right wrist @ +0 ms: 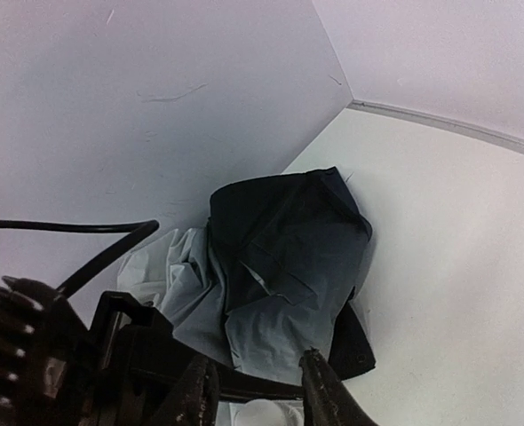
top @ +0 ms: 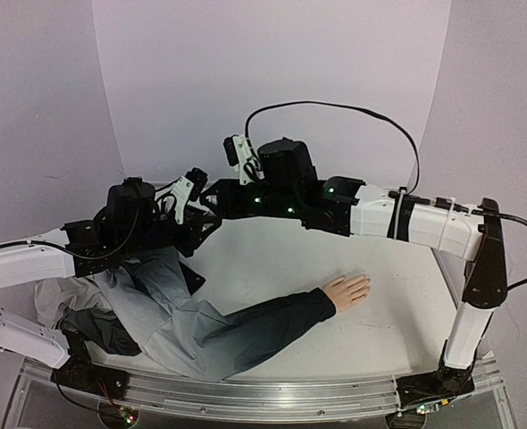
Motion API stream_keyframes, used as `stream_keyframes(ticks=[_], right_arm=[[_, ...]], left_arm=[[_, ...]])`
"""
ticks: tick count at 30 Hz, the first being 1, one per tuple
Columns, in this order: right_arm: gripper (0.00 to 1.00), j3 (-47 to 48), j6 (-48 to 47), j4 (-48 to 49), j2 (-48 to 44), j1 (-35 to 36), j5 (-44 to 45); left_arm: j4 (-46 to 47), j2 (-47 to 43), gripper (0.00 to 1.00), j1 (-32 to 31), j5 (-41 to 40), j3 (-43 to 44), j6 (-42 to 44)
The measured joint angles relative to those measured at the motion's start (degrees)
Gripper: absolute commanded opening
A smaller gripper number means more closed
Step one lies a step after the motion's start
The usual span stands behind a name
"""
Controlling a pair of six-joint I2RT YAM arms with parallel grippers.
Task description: Paint the nails
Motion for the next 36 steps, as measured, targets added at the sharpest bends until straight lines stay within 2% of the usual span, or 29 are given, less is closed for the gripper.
stream_keyframes(ticks=[6, 11, 13, 15, 19, 21, 23, 25, 26, 28, 31, 34, 36], right_arm=[[0.0, 0.59, -0.09, -1.49, 1.01, 0.02, 1.09], [0.0, -1.68, -3.23, -0.02, -0.31, 0.02, -0.85], [0.0, -6.38, -7.45, 3.17, -3.19, -0.46, -7.26], [0.0, -11.13, -13.07, 5.95, -6.29, -1.79, -19.12], [0.0, -14.82, -18.84, 9.35, -8.94, -2.8, -36.59], [0.0, -16.04, -20.17, 10.99, -9.7, -2.67, -40.0], [0.0, -17.53, -20.81, 12.2, -10.56, -2.38, -39.47], [0.06, -18.8, -20.94, 13.0, -11.15, -2.27, -36.22], [0.12, -19.21, -20.85, 13.16, -11.21, -2.29, -33.92], [0.37, -19.63, -20.5, 12.96, -11.21, -2.36, -29.14], [0.69, -19.76, -19.12, 11.45, -11.19, -2.12, -22.38], [0.87, -19.76, -17.77, 9.94, -11.26, -1.51, -16.72], [0.92, -19.82, -16.26, 8.57, -11.43, -0.92, -12.0]], left_arm=[[-0.26, -0.66, 0.0, 0.0, 0.76, -0.2, -0.2], [-0.87, -1.25, 0.0, 0.61, 5.75, -0.33, -1.49], [-1.6, -1.95, 0.0, 1.16, 12.5, -0.35, -1.53], [-2.8, -2.93, 0.0, 1.7, 21.31, -0.35, -1.44], [-3.72, -4.39, 0.0, 2.67, 38.91, -0.35, -0.94], [-3.58, -4.61, 0.0, 2.62, 42.1, -0.35, -0.39], [-3.5, -4.48, 0.0, 2.47, 42.14, -0.35, 0.15], [-3.5, -4.02, 0.0, 2.21, 39.41, -0.35, 0.28], [-3.37, -3.58, 0.0, 2.12, 37.24, -0.35, 0.31], [-3.08, -2.56, 0.0, 1.95, 32.68, -0.35, 0.24], [-1.79, -0.61, 0.0, 1.57, 24.79, -0.31, -0.02], [-1.79, 0.31, 0.0, 1.66, 17.75, -0.31, -0.28], [-1.49, 0.42, 0.0, 1.9, 13.88, -0.31, -0.48]])
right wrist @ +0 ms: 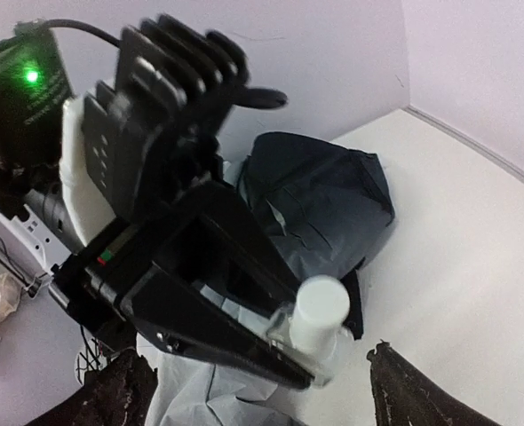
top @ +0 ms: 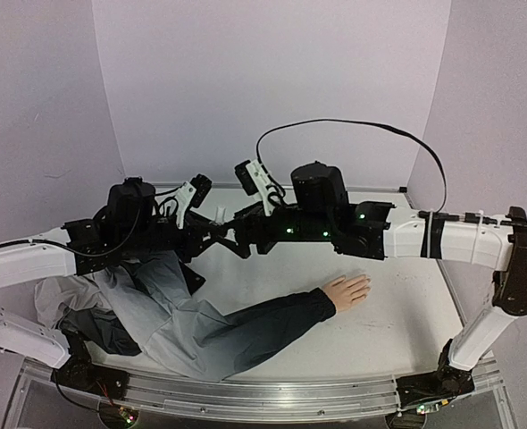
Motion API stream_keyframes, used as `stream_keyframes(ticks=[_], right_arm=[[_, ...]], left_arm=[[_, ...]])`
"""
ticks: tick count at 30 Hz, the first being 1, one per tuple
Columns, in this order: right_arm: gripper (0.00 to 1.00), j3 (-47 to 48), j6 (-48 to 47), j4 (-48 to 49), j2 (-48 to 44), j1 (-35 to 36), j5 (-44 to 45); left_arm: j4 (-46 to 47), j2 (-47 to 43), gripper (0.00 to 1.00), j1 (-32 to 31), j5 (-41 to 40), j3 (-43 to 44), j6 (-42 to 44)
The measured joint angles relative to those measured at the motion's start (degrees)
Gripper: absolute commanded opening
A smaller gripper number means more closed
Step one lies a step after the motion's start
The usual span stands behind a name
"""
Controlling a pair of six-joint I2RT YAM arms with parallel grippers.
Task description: Paint the nails
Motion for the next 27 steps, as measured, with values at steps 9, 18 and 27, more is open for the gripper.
stream_keyframes(ticks=[9, 18, 27], right_arm=[[0.9, -3.23, 12.48, -3.04, -5.27, 0.5, 16.85], [0.62, 6.91, 17.73, -3.17, 4.94, 0.52, 17.29], [0.13, 12.04, 19.96, -3.67, 11.54, 0.52, 16.57]], left_arm=[[0.04, 0.63, 0.0, 0.11, -10.43, 0.07, -1.57], [0.0, 2.91, 0.0, 0.09, -11.39, 0.37, -1.31], [-0.15, 2.91, 0.0, 0.11, -8.98, 0.37, -1.29]])
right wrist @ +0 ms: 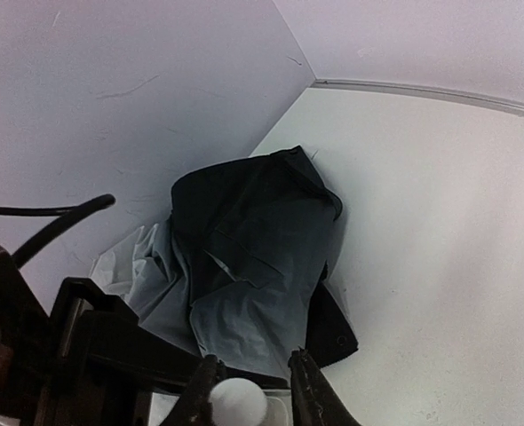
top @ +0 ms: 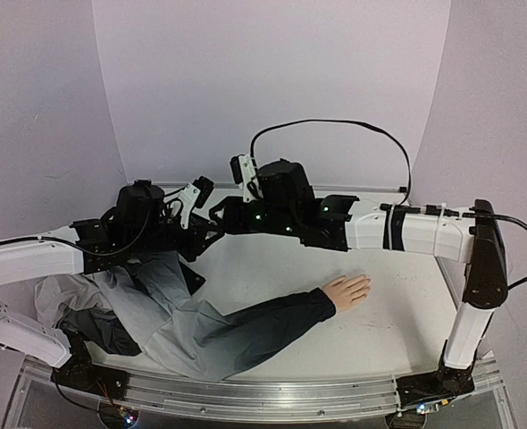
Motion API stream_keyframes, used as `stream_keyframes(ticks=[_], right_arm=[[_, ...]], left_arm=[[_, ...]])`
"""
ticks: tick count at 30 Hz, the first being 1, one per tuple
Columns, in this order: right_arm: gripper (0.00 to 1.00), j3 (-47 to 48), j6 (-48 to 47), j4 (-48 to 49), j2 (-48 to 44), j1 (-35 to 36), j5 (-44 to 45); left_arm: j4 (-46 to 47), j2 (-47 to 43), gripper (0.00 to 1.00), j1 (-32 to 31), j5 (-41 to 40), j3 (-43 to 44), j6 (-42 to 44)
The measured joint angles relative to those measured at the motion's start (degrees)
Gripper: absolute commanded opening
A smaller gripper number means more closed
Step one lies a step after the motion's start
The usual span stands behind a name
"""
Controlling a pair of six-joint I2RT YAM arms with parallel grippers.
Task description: Paint the nails
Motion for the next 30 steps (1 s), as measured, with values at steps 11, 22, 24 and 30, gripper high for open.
stream_keyframes(ticks=[11, 22, 24, 30], right_arm=[[0.0, -4.66, -10.67, 2.58, -3.26, -0.9, -14.08], [0.14, -15.1, -25.03, 13.2, -12.41, -1.01, -52.59], [0.38, -15.39, -24.94, 13.44, -12.41, -1.01, -52.33], [0.87, -16.48, -21.55, 12.31, -13.66, -0.22, -40.68]], left_arm=[[-3.26, -1.97, 0.0, 1.51, 12.9, 0.0, 0.52], [-4.31, -5.64, 0.0, 0.68, 51.3, 1.01, 5.84], [-4.37, -5.11, 0.0, 0.68, 51.43, 1.16, 5.92], [-3.72, -4.66, 0.0, 0.61, 35.69, 1.01, 6.8]])
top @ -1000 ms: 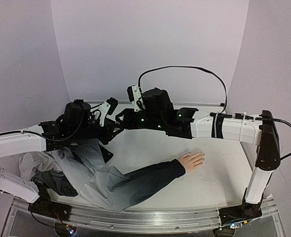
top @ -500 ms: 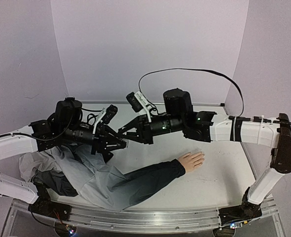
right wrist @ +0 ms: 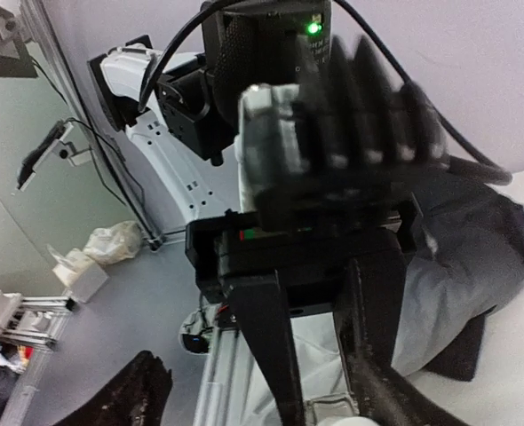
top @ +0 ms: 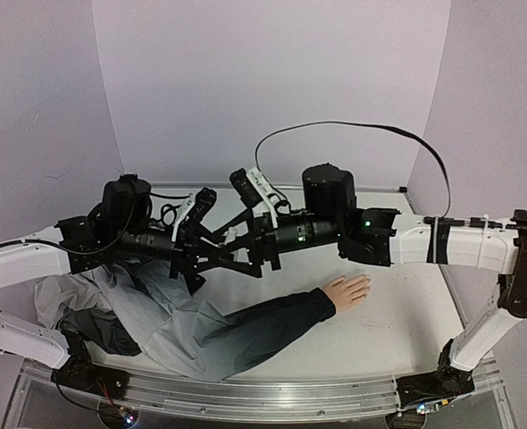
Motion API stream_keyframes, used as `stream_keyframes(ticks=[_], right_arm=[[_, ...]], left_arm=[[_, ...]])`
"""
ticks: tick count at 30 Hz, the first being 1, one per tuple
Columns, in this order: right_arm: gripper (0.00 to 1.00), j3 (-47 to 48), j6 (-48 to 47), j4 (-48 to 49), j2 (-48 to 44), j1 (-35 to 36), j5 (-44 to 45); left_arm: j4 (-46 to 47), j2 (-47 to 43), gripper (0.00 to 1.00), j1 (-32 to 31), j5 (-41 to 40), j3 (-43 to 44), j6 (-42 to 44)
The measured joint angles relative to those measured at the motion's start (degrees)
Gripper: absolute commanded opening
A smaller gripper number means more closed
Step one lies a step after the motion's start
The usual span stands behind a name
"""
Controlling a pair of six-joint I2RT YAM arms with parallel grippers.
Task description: Paint the nails
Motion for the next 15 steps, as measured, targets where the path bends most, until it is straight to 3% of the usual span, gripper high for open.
stream_keyframes(ticks=[3, 8, 15], right_arm=[[0.91, 0.17, 3.13, -2.95, -2.01, 1.14, 9.99], [0.9, 0.42, 11.52, -8.83, -2.95, 0.68, 25.81], [0.84, 7.5, 17.53, -13.31, 3.54, 0.7, 35.39]], left_arm=[[1.36, -0.5, 0.0, -1.75, -9.4, -0.9, 1.53], [1.95, -0.81, 0.0, -1.68, -26.53, -1.53, 2.21], [2.43, -0.83, 0.0, -1.75, -33.88, -1.53, 2.19]])
